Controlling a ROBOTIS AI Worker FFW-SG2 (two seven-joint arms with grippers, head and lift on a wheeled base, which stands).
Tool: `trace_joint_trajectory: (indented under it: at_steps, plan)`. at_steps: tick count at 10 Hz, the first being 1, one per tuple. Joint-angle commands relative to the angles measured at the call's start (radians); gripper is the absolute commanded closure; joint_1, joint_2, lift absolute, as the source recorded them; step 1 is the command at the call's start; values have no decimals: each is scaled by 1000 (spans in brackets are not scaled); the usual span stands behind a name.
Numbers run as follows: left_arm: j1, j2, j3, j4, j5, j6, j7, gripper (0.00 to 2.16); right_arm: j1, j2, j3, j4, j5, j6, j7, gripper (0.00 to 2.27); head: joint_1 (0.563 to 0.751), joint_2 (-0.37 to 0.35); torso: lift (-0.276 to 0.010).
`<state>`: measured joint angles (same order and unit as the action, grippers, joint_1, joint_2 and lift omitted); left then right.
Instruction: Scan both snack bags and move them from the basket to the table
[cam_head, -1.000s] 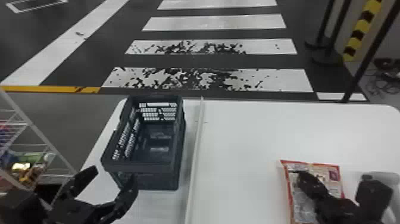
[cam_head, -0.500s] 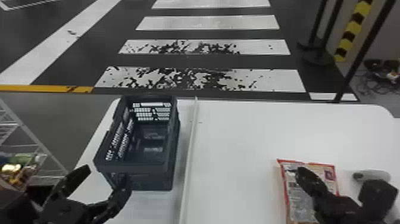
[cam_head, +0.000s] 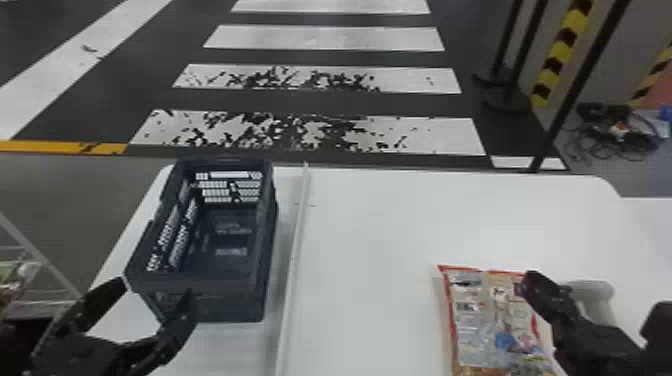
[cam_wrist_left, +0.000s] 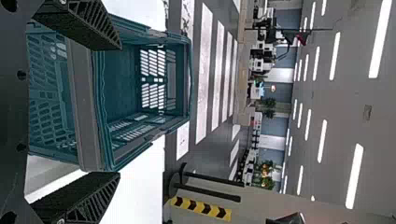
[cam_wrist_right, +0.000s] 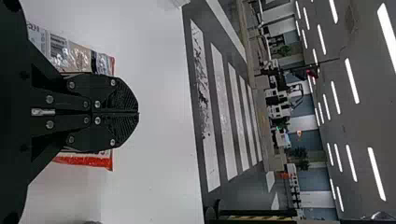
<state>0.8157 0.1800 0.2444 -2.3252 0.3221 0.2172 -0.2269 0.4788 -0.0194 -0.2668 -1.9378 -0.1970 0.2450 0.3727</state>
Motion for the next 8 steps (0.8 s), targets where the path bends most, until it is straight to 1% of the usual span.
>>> trace_joint_trajectory:
  at_steps: [1,2,3,4,6,8]
  plan:
    - [-13,4,-7,15,0,0,0,29,8,-4,-55,-10,1,-3,2,1183,695,-12,-98]
    - [-17,12,-7,24,2,0,0,29,4,-7,-97,3,-1,0,2,1180,695,-45,-98]
    - [-23,13,-8,30,2,0,0,29,-8,-16,-134,36,-2,-6,3,596,695,-61,-98]
    - [-29,13,-8,37,3,0,0,29,-12,-24,-163,62,-2,-22,3,-2,695,-102,-98]
    - [-35,19,-8,46,6,0,0,29,-31,-34,-203,112,10,-40,0,16,695,-173,-98]
    - [-36,26,-5,49,8,0,0,29,-46,-57,-206,181,11,-68,0,46,695,-207,-98]
